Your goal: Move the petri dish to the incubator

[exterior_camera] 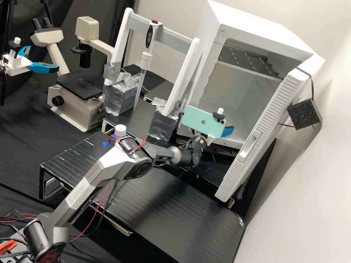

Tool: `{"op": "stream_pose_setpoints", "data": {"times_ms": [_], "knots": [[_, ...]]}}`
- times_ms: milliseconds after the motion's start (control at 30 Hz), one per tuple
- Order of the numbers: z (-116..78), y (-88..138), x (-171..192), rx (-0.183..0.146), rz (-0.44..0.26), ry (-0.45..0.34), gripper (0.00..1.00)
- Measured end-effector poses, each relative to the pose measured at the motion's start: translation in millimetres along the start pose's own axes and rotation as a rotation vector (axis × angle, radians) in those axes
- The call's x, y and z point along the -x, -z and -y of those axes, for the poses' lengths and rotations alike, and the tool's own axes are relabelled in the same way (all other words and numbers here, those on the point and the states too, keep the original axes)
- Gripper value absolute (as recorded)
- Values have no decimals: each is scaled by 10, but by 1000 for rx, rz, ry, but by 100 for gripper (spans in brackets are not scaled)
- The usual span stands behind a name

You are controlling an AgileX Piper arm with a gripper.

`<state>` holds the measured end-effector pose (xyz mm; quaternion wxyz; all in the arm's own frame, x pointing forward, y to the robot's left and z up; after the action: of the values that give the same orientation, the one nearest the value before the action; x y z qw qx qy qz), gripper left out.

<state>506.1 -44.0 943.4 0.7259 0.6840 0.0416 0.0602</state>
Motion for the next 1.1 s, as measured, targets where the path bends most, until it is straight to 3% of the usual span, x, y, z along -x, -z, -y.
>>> {"op": "stream_pose_setpoints", "data": {"times_ms": [333, 500, 633, 833, 1100], "knots": [[-38, 25, 278, 15, -25, 30, 100], [-82, -24, 429, 1, -32, 20, 100], [-81, -81, 598, -23, -35, 16, 100], [-101, -146, 1008, -94, -18, -45, 100], [-122, -92, 1697, -135, 23, -167, 100]]}}
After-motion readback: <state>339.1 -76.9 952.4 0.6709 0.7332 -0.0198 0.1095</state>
